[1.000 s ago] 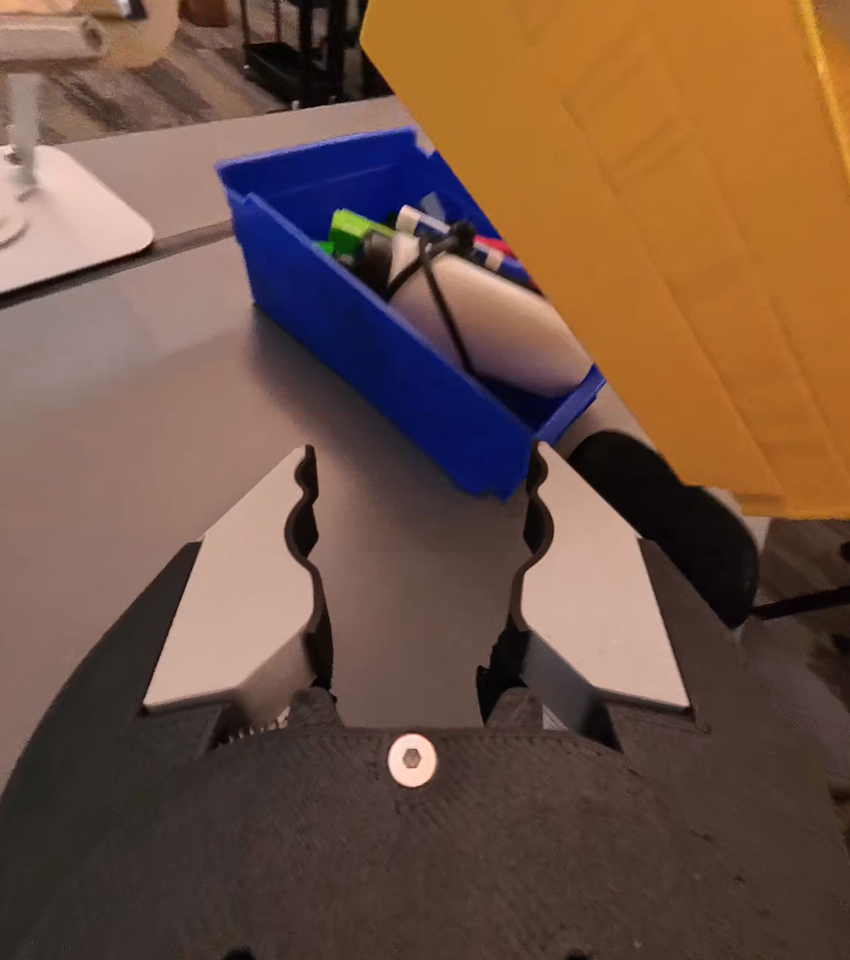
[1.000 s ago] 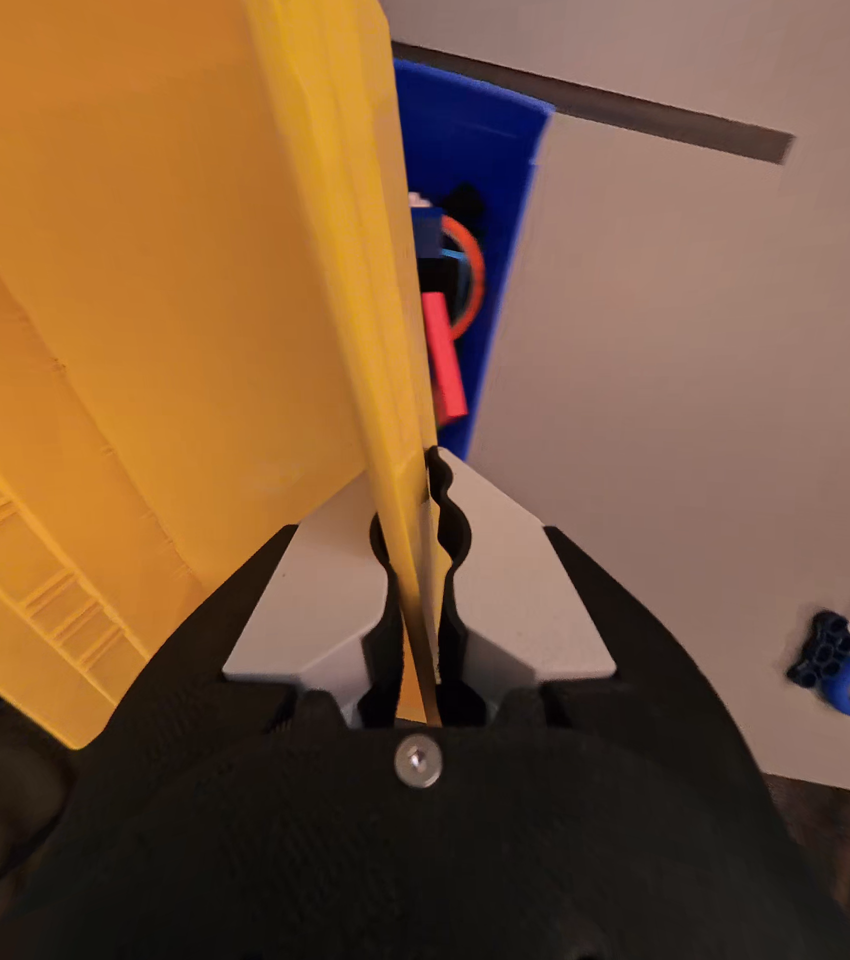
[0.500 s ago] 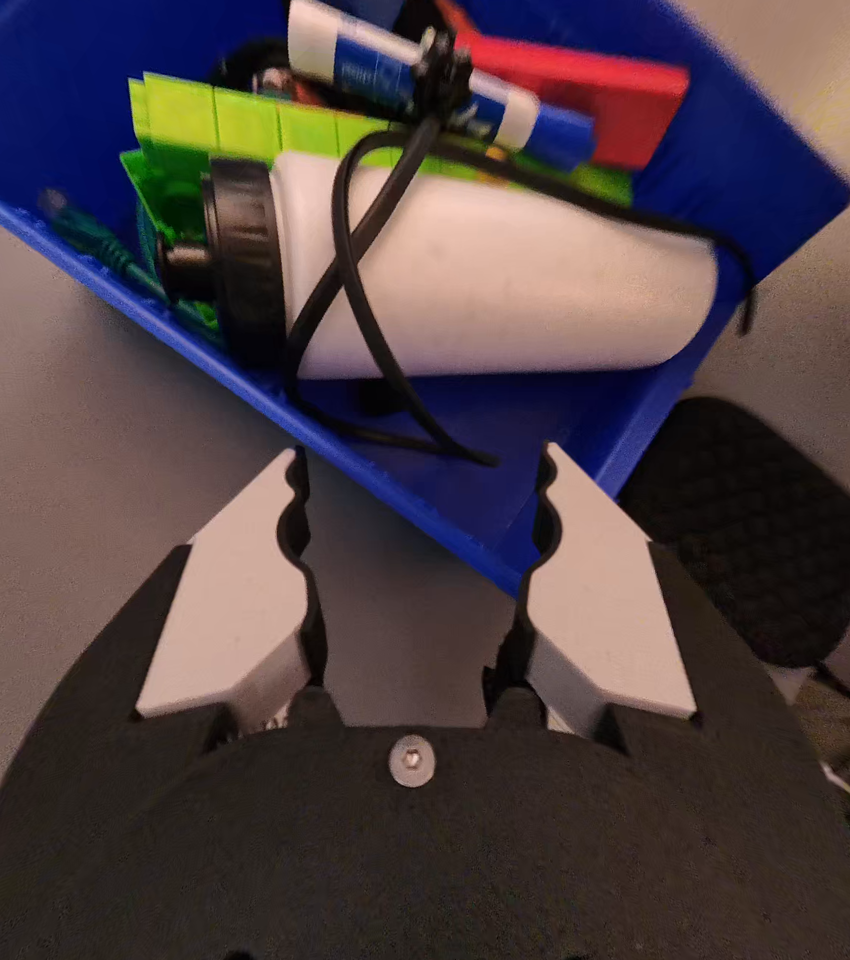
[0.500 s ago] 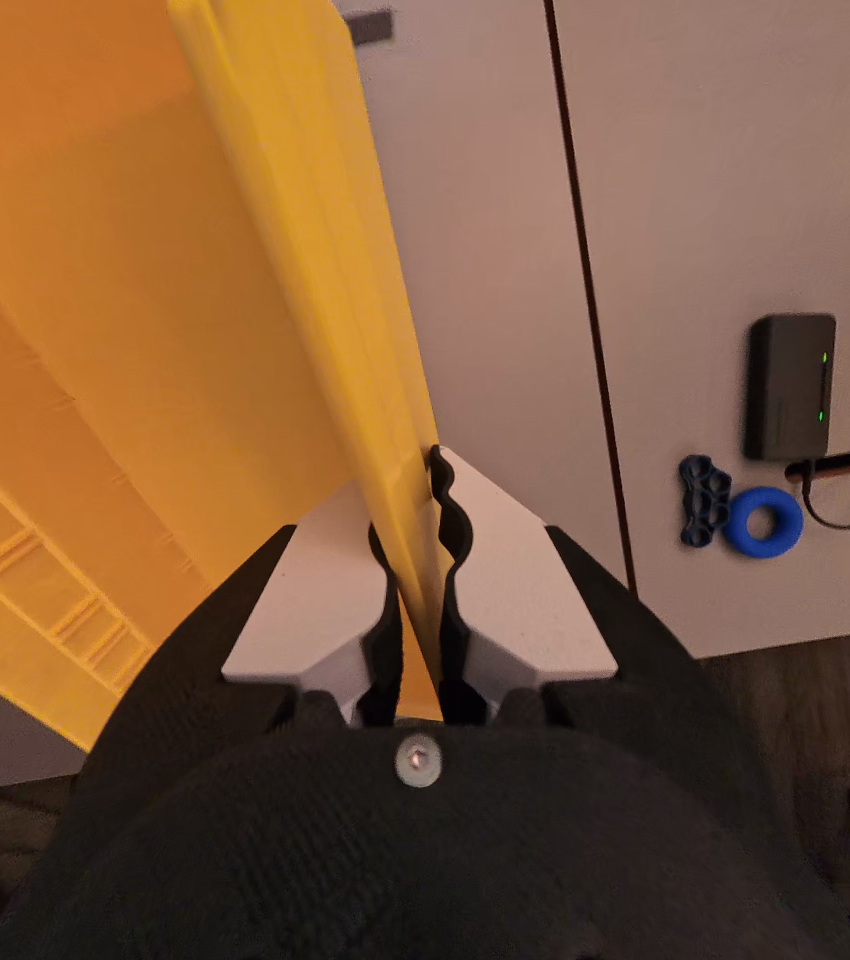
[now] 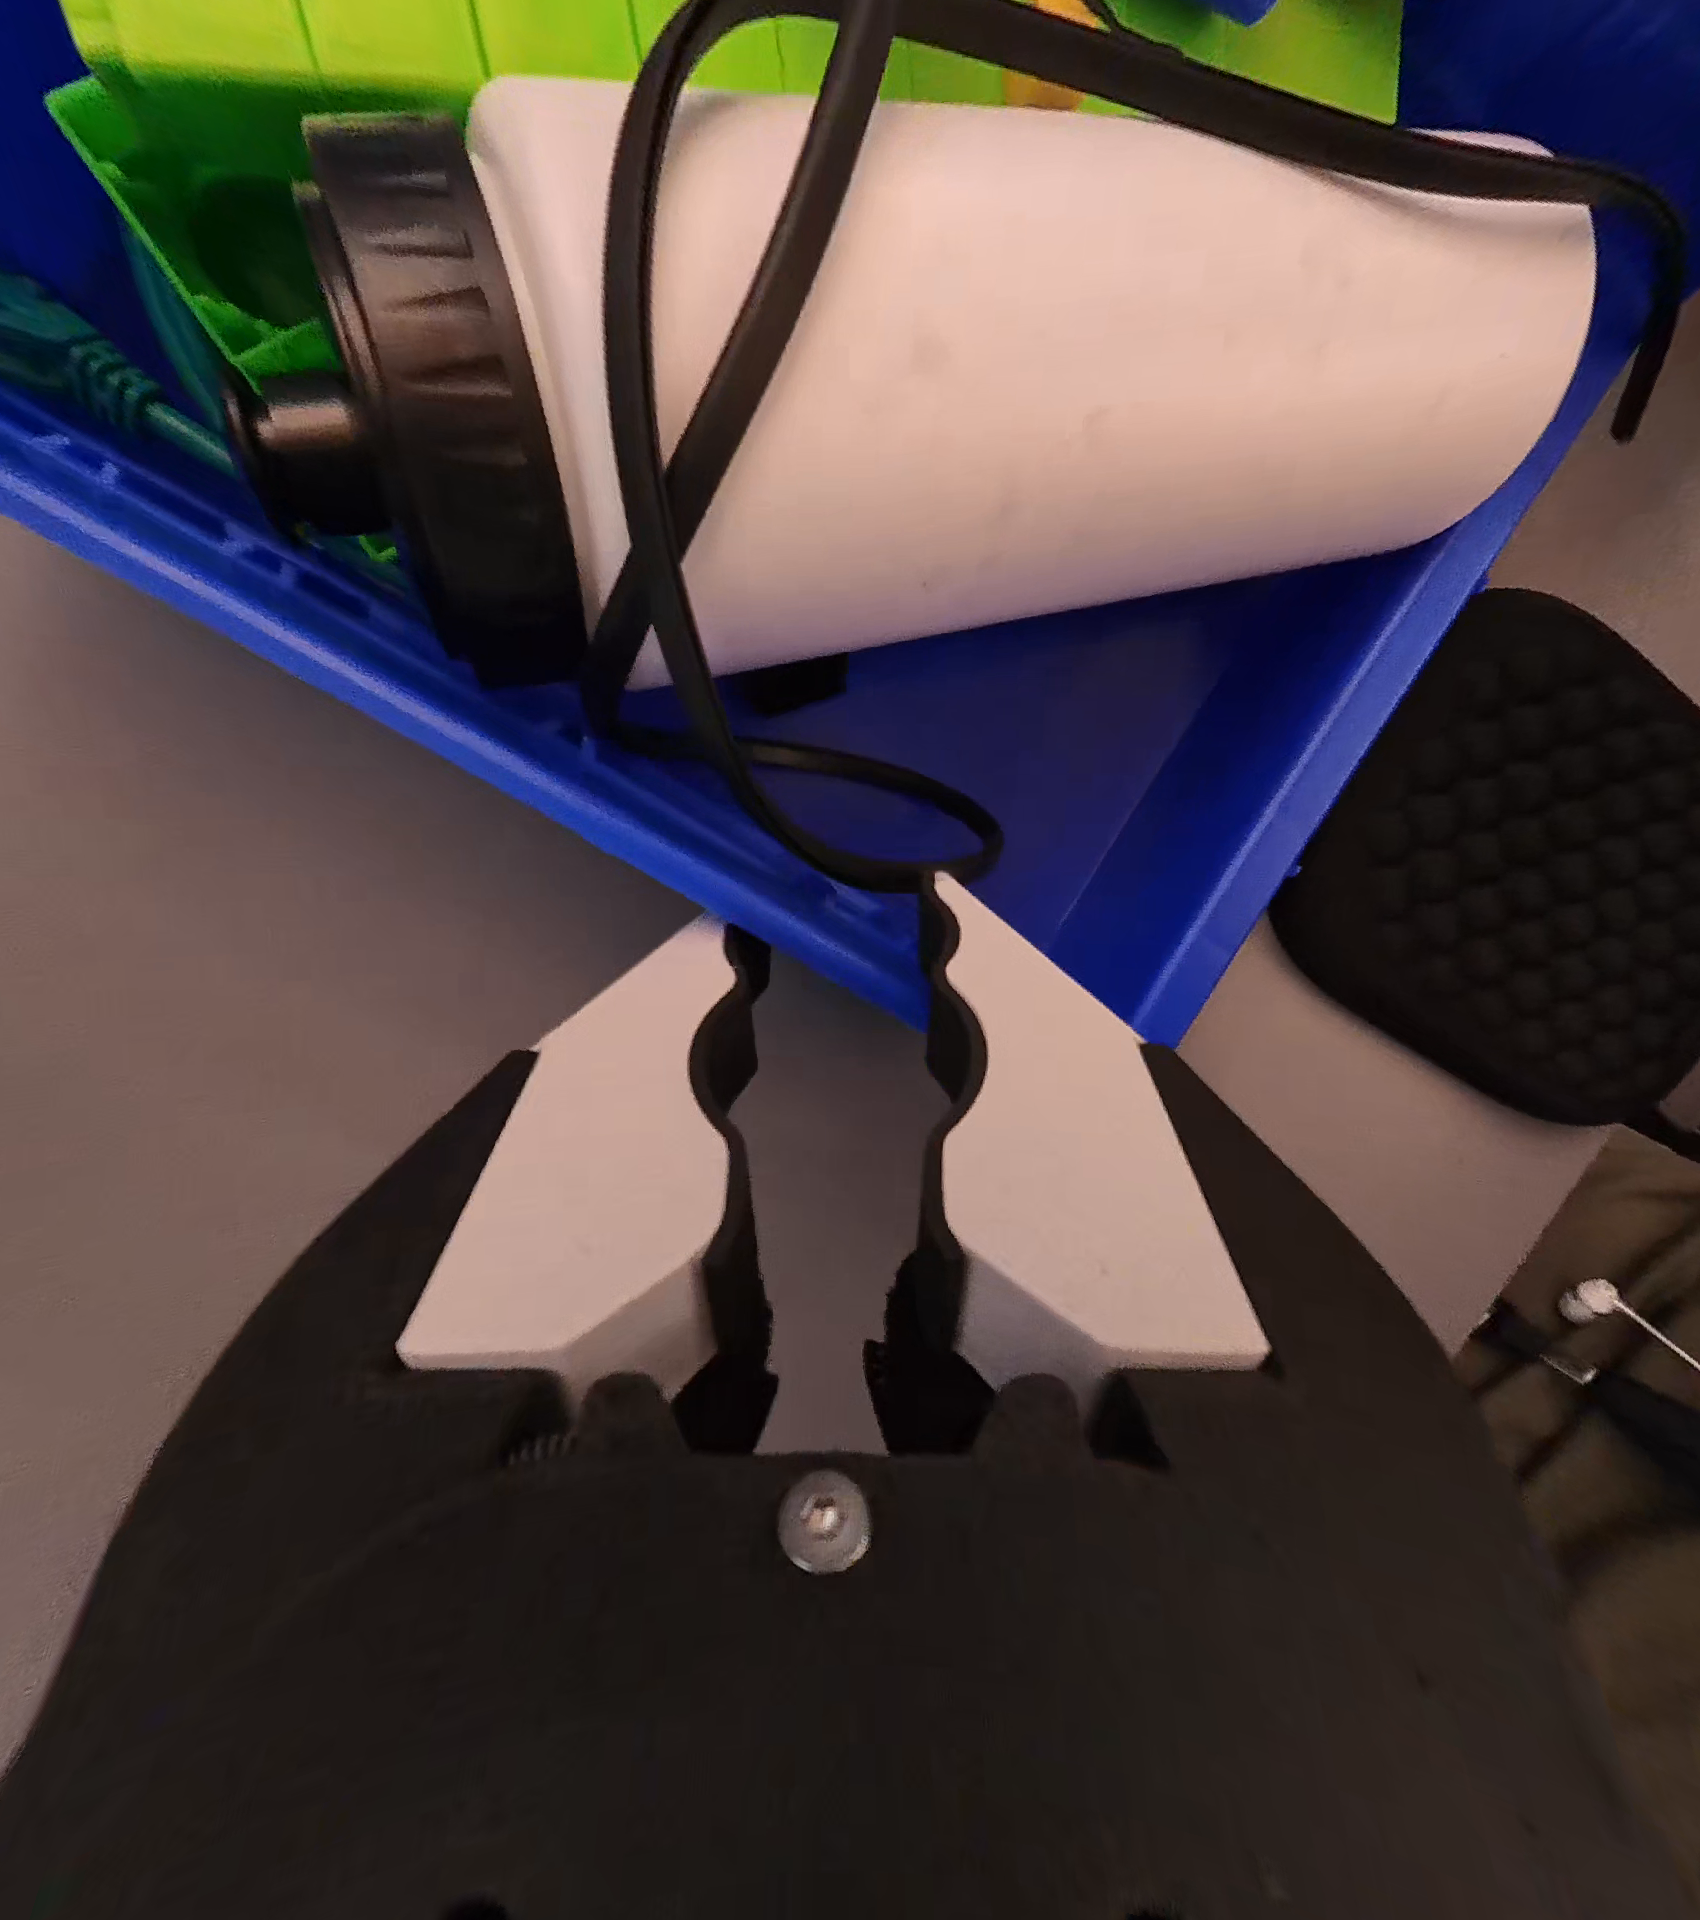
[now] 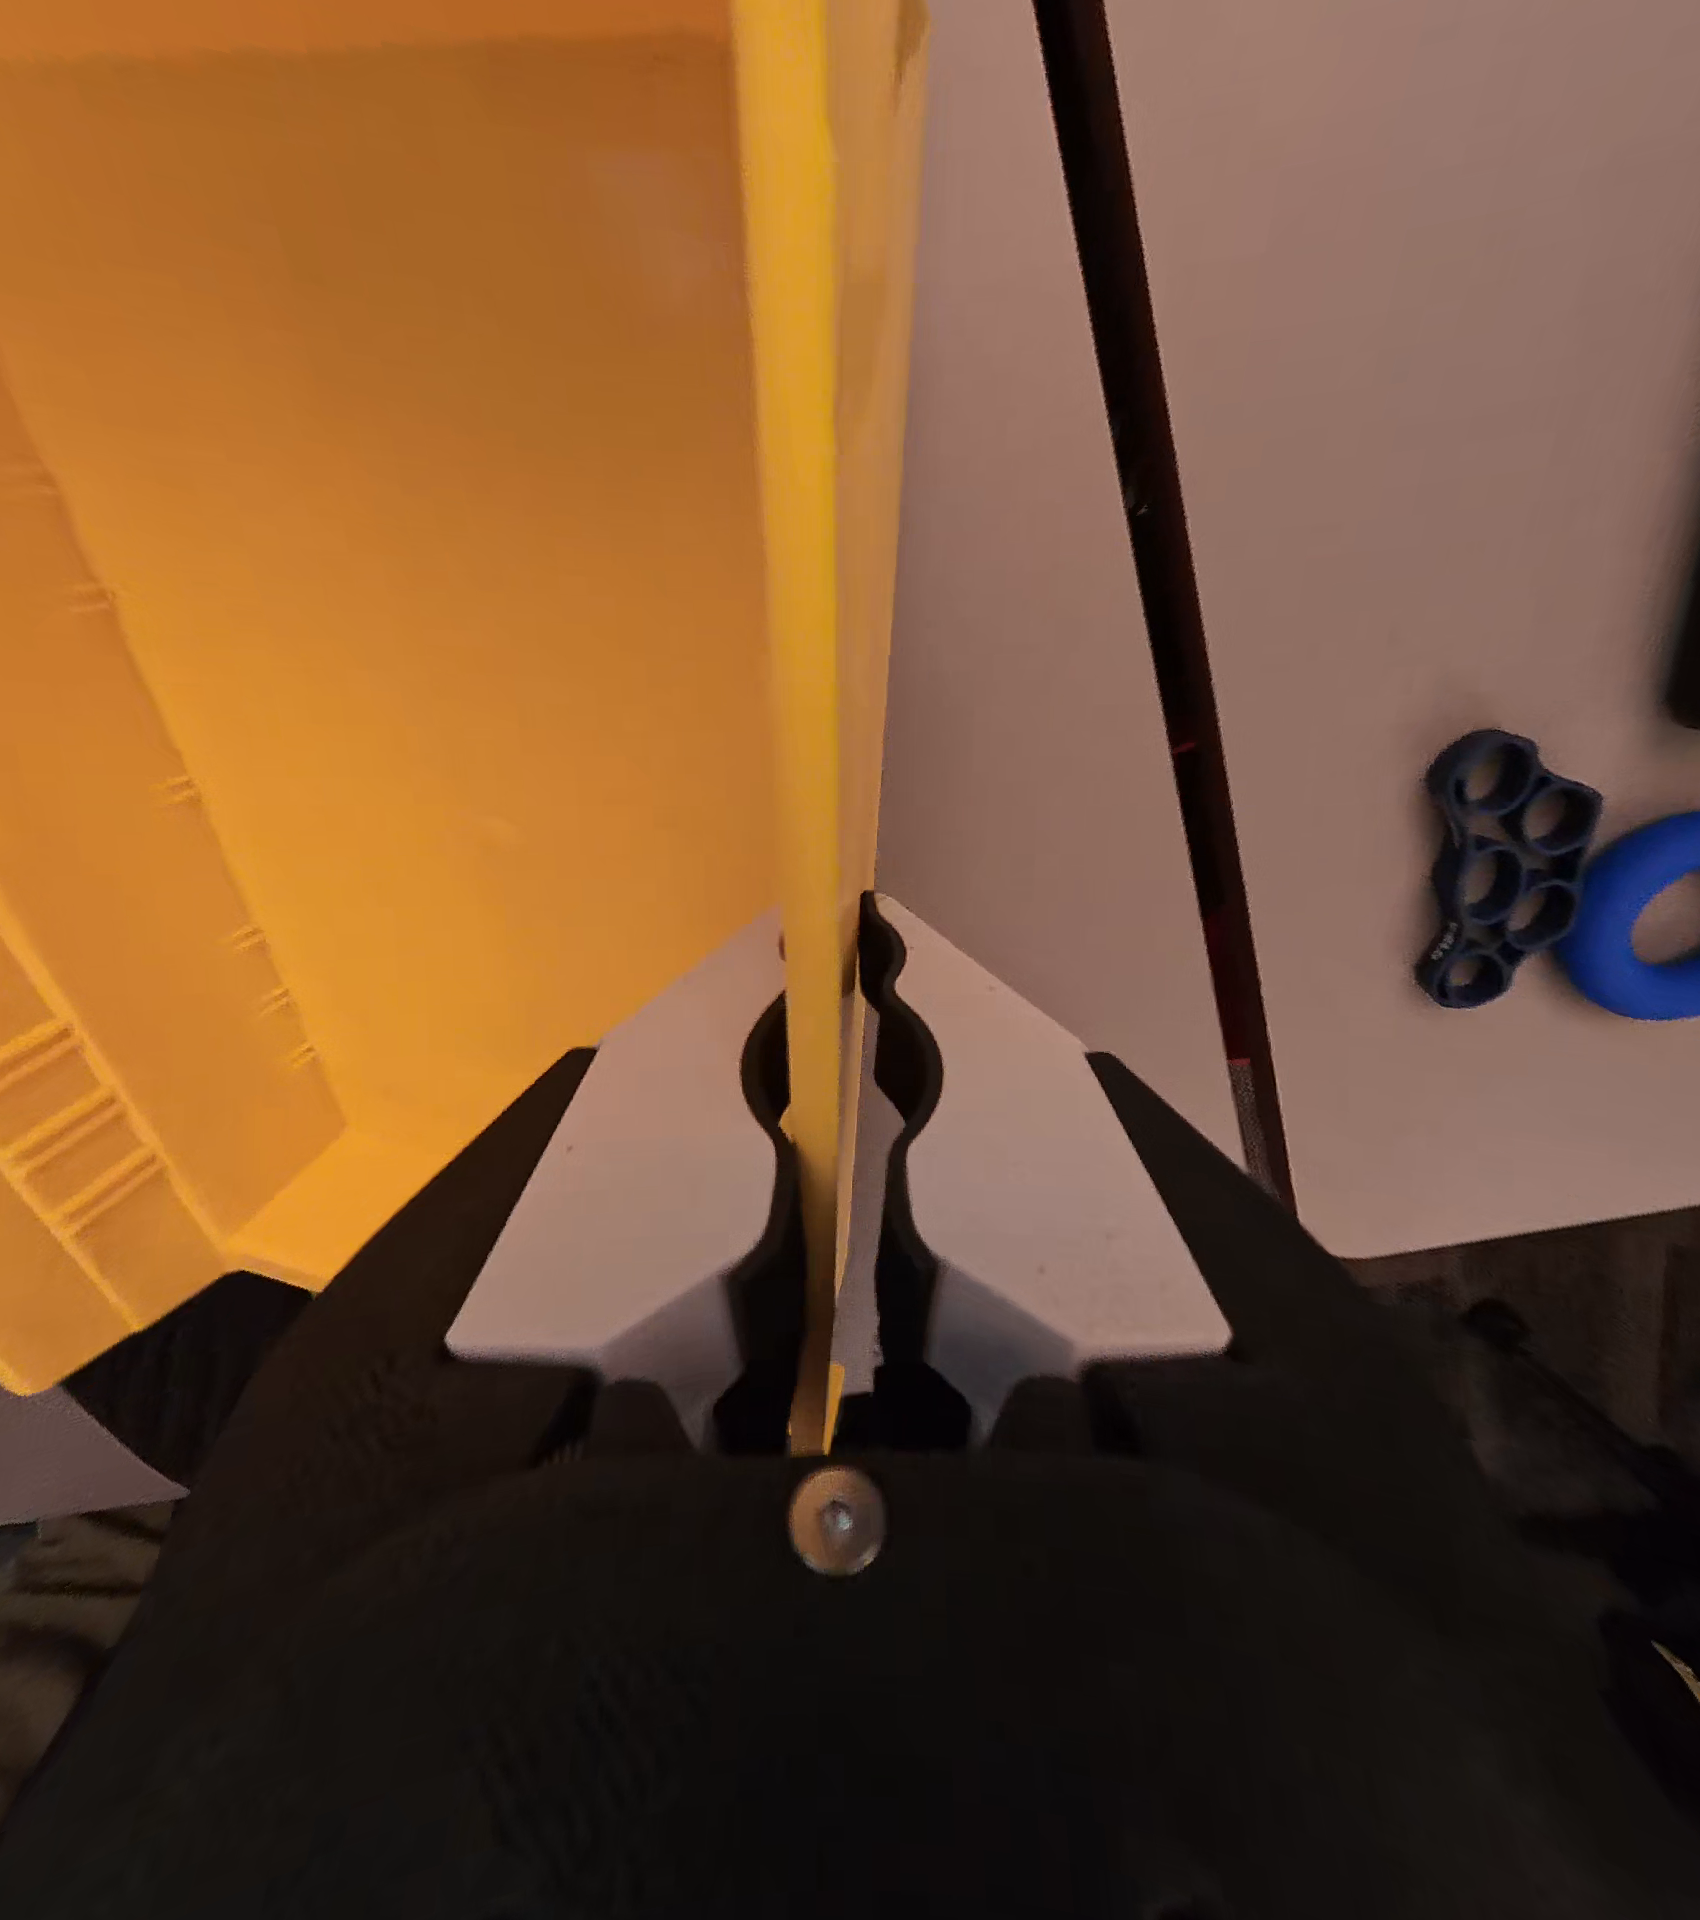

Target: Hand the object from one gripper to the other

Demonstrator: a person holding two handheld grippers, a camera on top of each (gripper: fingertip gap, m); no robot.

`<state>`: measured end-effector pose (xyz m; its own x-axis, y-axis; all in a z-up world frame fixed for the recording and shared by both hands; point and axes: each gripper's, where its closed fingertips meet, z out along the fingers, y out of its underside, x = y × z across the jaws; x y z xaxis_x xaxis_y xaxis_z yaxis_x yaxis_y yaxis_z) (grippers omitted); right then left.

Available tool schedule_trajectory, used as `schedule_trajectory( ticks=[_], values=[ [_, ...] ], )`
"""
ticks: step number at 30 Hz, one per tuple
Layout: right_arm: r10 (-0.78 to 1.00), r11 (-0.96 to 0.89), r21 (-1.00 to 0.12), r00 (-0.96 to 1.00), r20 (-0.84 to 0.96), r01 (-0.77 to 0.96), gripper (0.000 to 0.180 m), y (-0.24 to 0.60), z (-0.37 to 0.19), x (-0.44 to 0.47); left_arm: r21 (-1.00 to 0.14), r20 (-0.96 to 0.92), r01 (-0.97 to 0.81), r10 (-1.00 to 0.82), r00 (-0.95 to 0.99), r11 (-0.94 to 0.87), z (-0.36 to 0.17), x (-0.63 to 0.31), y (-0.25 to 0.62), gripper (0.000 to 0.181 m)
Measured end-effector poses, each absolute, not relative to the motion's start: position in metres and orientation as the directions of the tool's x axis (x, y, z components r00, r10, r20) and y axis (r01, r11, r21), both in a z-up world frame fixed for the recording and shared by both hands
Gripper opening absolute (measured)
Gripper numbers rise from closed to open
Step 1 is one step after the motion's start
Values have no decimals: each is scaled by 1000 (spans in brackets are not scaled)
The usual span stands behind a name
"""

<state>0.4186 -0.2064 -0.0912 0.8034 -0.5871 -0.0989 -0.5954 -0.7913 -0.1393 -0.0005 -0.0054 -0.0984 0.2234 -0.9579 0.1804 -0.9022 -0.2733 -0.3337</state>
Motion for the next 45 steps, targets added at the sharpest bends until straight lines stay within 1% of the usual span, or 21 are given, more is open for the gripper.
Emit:
schedule_trajectory(
  ticks=[2, 6, 12, 18, 21, 26, 29, 31, 33, 37, 40, 45],
  values=[
    [-590, -790, -116, 798, -122, -601, 3, -202, -98, 414, -320, 176, -906, -957, 229, -276, -99, -5, 0, 22],
    [-584, -795, -68, 792, -180, -602, 3, -194, -112, 402, -301, 112, -911, -959, 260, -282, -97, -21, 24, 12],
    [-562, -814, -25, 796, -225, -581, 3, -176, -131, 388, -305, 167, -864, -916, 365, -400, -96, -55, 65, 4],
    [-533, -837, 16, 807, -254, -547, 3, -148, -146, 375, -319, 154, -787, -848, 507, -529, -94, -132, 103, 1],
    [-504, -855, 13, 825, -255, -518, 2, -131, -146, 370, -336, 183, -716, -788, 587, -612, -93, -185, 113, 1],
    [-433, -894, 2, 866, -250, -447, 5, -101, -146, 356, -371, 159, -574, -659, 735, -730, -91, -288, 124, 1],
    [-353, -931, -3, 907, -231, -364, 3, -89, -146, 349, -396, 164, -467, -562, 811, -791, -91, -349, 125, 1],
    [-349, -935, 22, 911, -221, -353, 3, -86, -146, 345, -413, 155, -401, -497, 854, -818, -90, -385, 123, 1],
    [-323, -945, 24, 922, -211, -326, 3, -84, -145, 344, -430, 147, -338, -434, 889, -837, -89, -417, 120, 1],
    [-339, -938, 9, 915, -221, -345, 3, -83, -146, 349, -473, 146, -223, -325, 934, -852, -88, -467, 115, 1],
    [-312, -948, 5, 931, -192, -317, 3, -89, -146, 357, -502, 164, -143, -256, 953, -853, -88, -492, 113, 1],
    [-287, -954, -43, 947, -143, -296, 3, -92, -144, 373, -531, 173, -89, -210, 962, -843, -88, -510, 109, 1]
  ],
)
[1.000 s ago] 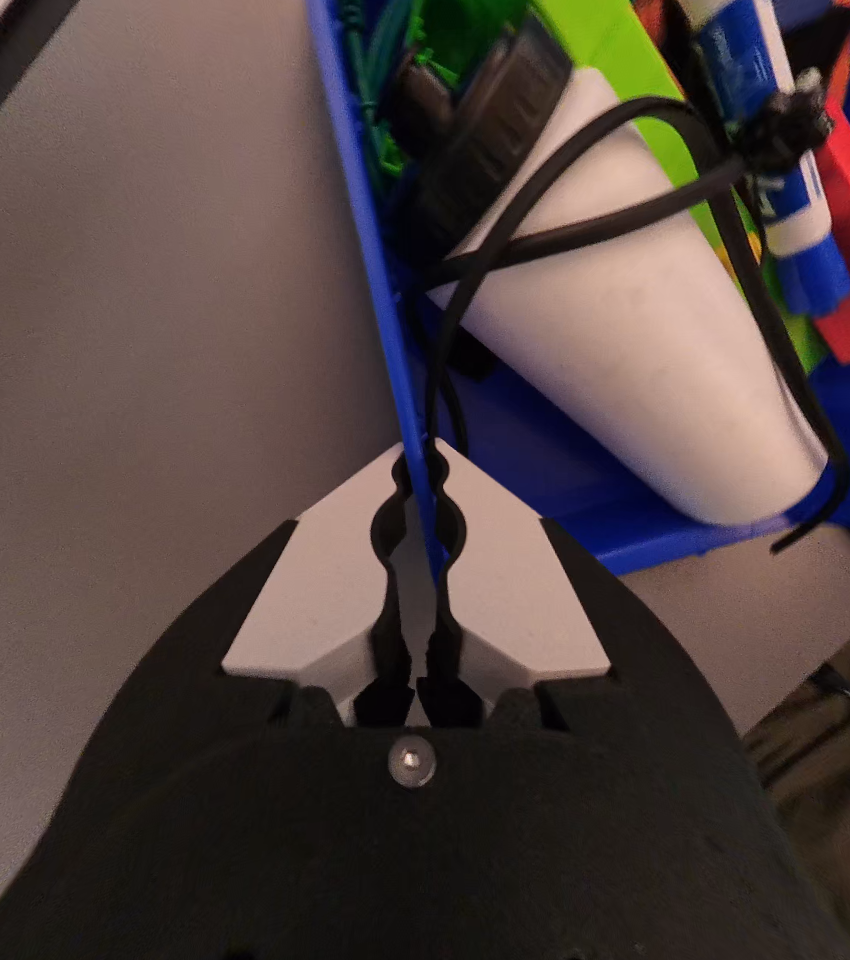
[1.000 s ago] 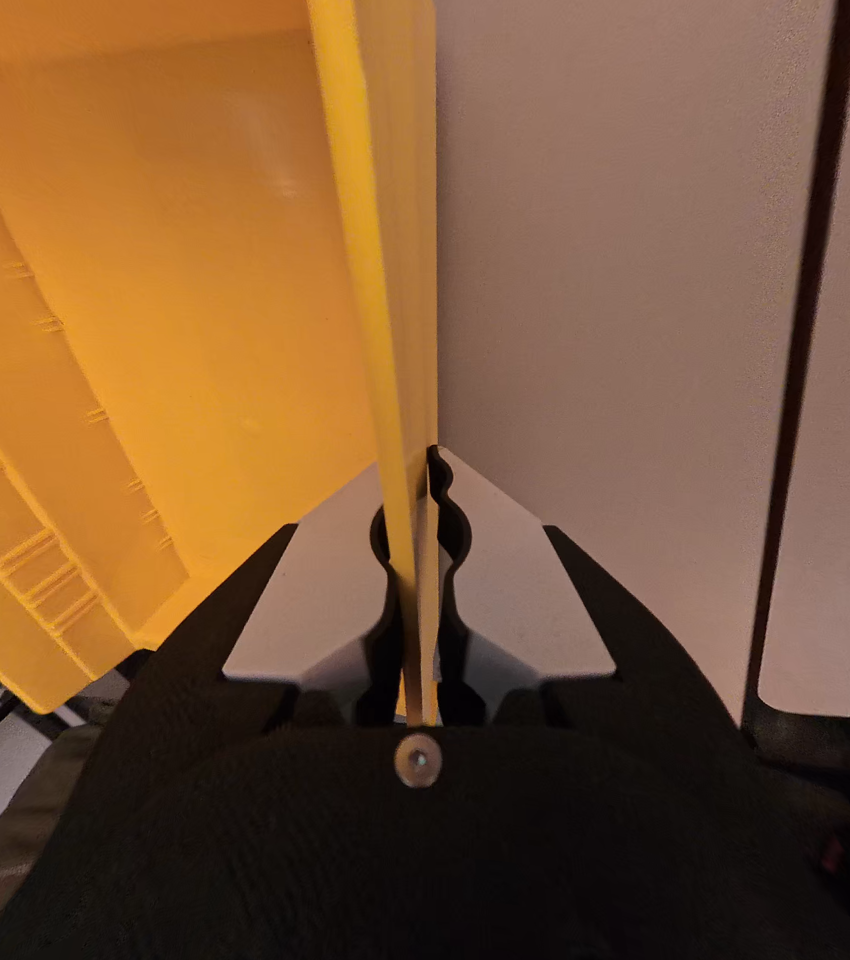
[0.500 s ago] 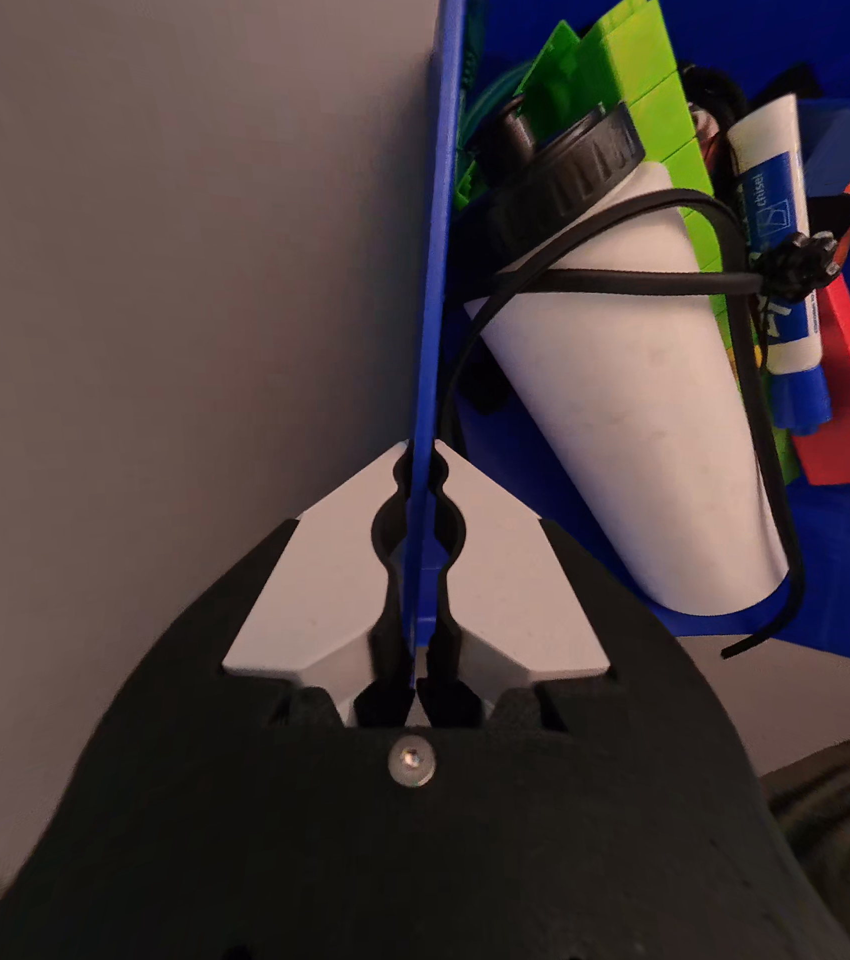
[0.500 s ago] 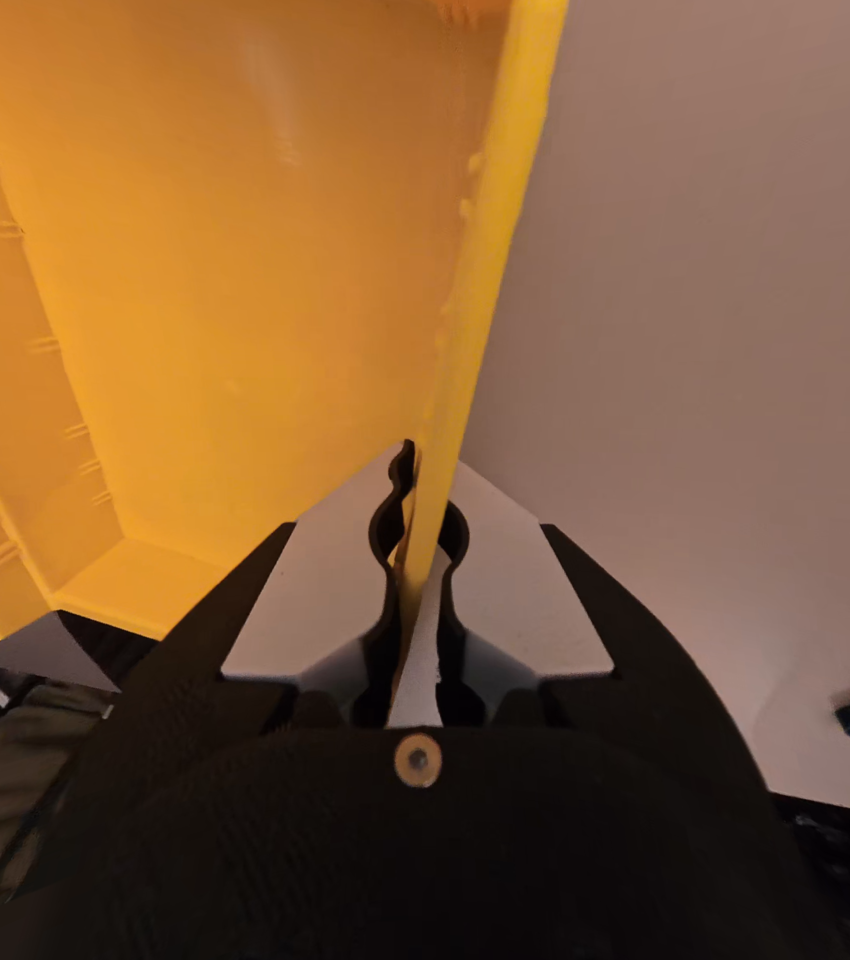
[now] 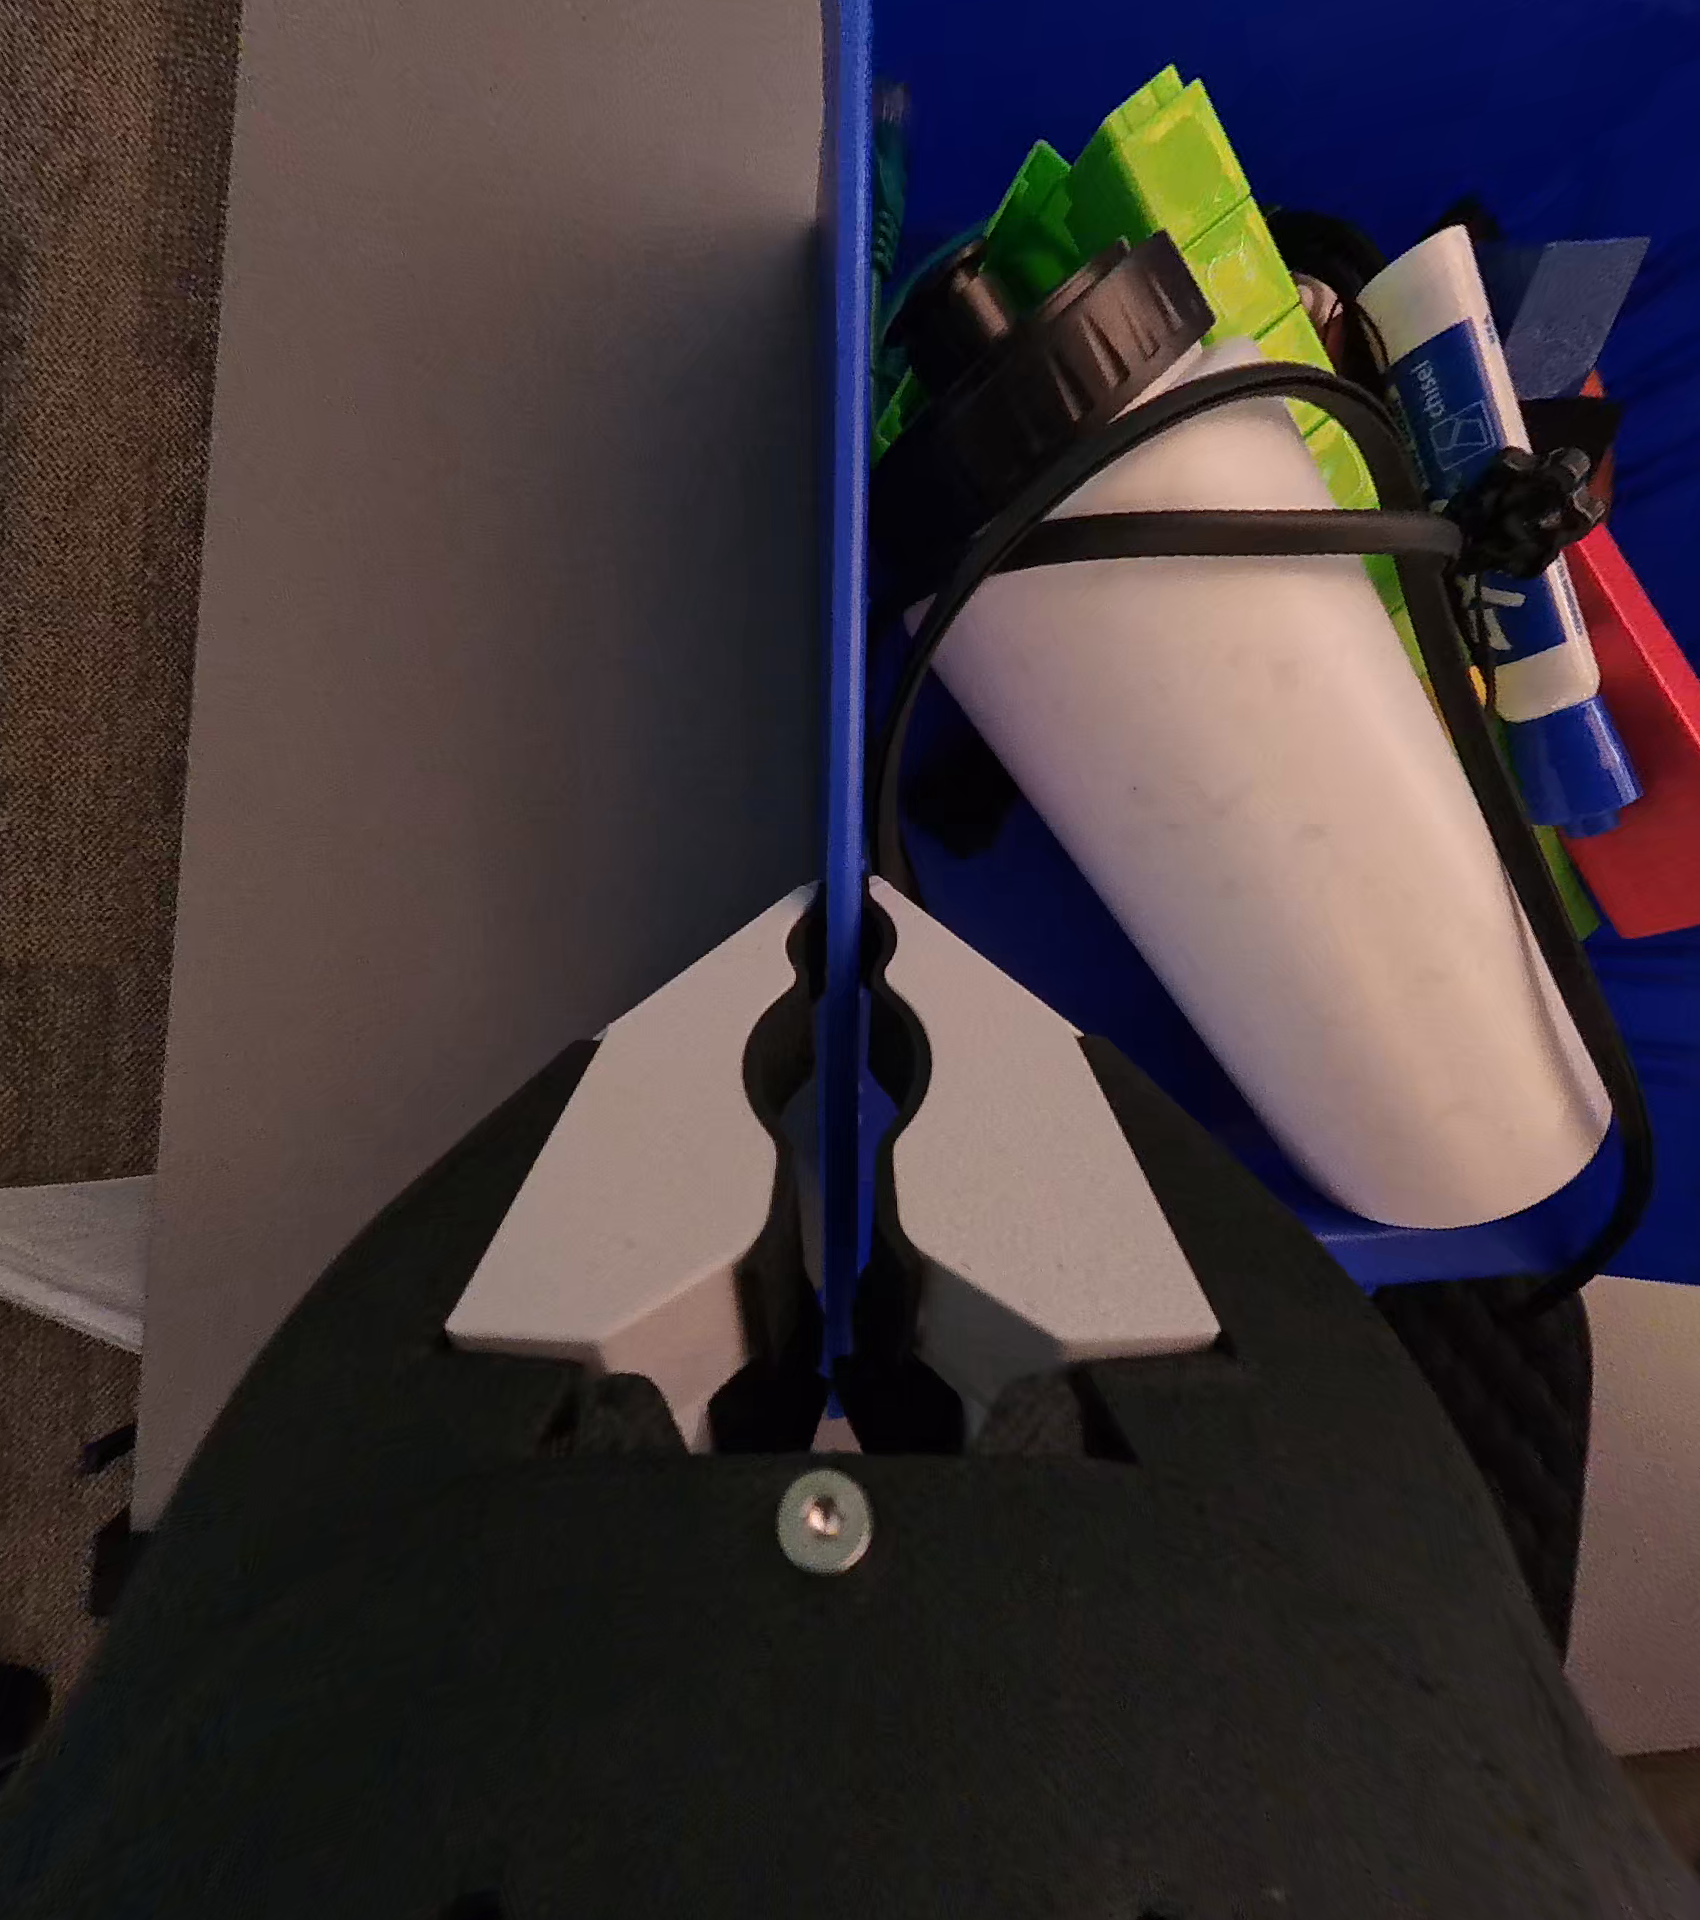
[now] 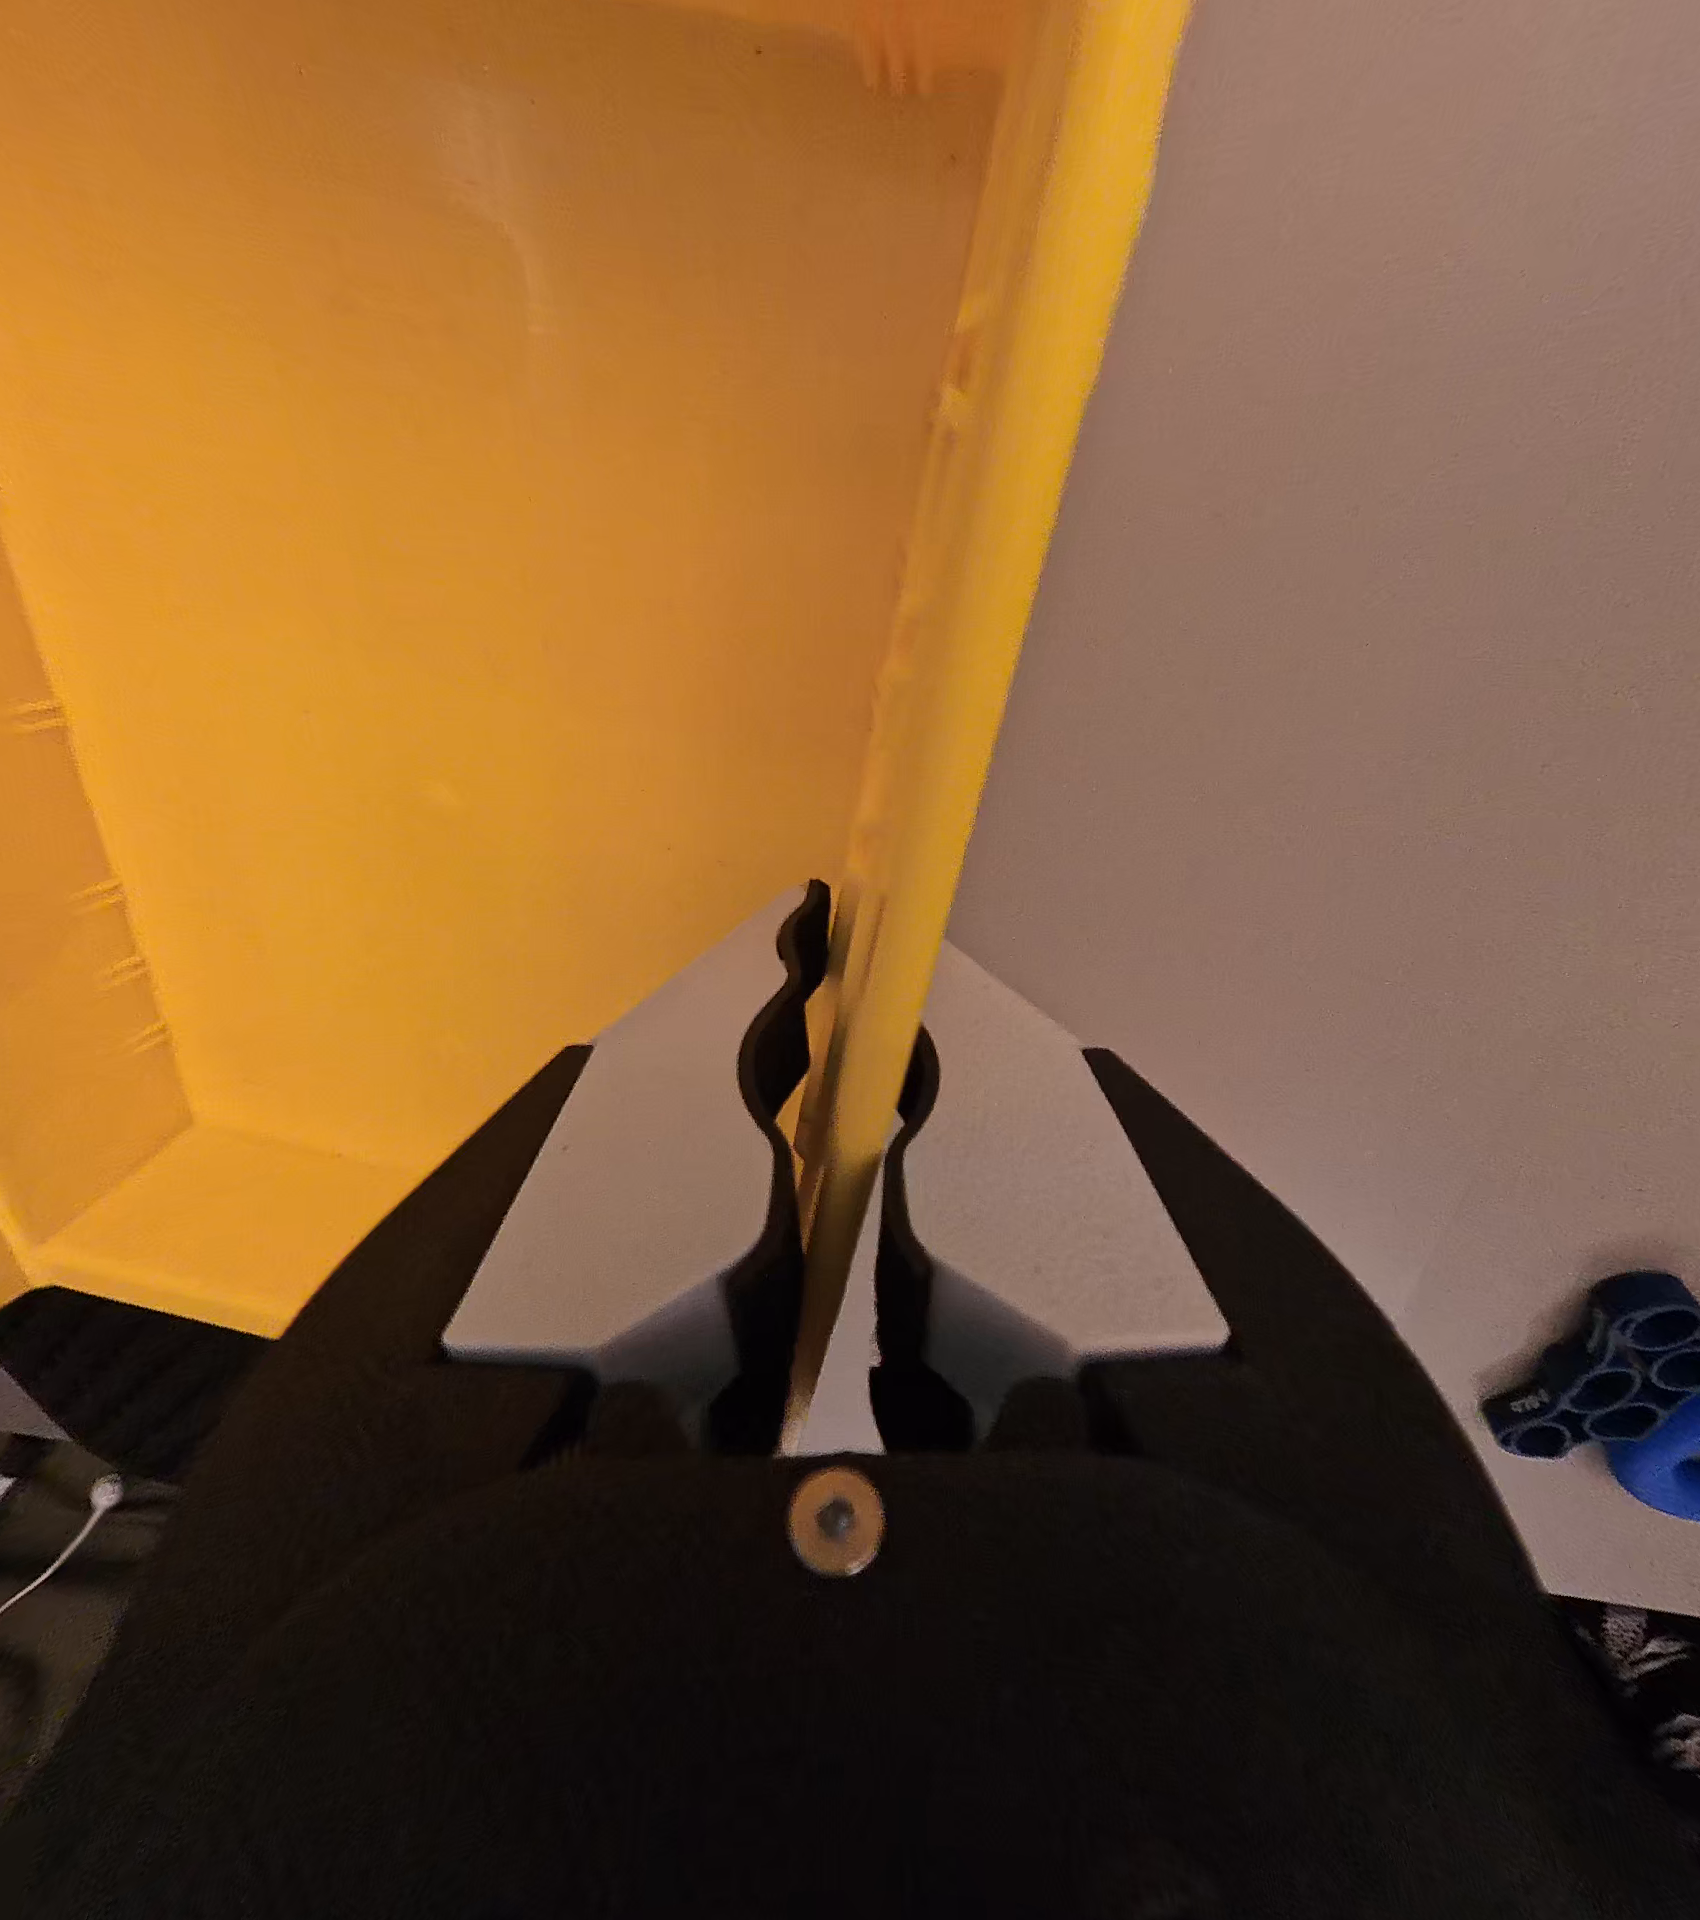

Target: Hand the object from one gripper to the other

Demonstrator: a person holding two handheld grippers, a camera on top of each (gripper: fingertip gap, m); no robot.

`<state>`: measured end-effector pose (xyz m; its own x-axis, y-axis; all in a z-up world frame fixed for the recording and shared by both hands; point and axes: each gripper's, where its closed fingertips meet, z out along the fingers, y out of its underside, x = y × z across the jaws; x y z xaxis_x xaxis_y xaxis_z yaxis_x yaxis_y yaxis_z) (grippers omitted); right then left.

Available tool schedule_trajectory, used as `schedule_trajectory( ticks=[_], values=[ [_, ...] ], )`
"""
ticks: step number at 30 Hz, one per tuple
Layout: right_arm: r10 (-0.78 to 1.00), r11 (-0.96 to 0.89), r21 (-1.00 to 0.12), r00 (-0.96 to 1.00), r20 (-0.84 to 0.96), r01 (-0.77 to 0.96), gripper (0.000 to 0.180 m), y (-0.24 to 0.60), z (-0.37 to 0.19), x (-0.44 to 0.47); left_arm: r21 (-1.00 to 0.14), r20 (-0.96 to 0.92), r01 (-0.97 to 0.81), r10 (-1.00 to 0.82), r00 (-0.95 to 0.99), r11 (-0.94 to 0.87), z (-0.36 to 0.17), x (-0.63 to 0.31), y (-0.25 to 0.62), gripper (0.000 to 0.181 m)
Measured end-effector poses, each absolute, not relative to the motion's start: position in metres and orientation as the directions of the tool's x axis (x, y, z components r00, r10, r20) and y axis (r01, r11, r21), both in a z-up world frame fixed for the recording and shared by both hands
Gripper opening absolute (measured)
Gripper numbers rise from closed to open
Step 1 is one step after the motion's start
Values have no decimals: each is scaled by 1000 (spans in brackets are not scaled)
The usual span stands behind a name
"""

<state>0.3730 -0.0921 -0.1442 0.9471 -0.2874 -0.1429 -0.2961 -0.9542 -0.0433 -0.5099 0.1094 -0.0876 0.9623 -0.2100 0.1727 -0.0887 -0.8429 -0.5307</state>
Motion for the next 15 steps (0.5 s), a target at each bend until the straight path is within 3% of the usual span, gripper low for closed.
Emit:
schedule_trajectory(
  ticks=[6, 11, 15],
  values=[
    [-235, -958, -138, 965, -117, -251, 7, -91, -145, 377, -568, 161, -83, -210, 964, -819, -87, -514, 112, 1],
    [-220, -902, -375, 975, -31, -215, 13, -75, -120, 389, -597, 124, -112, -229, 965, -794, -86, -517, 114, 2],
    [-275, -751, -649, 952, 137, -124, 41, -66, -62, 402, -652, -25, -175, -211, 977, -737, -67, -533, 110, 47]
  ],
)
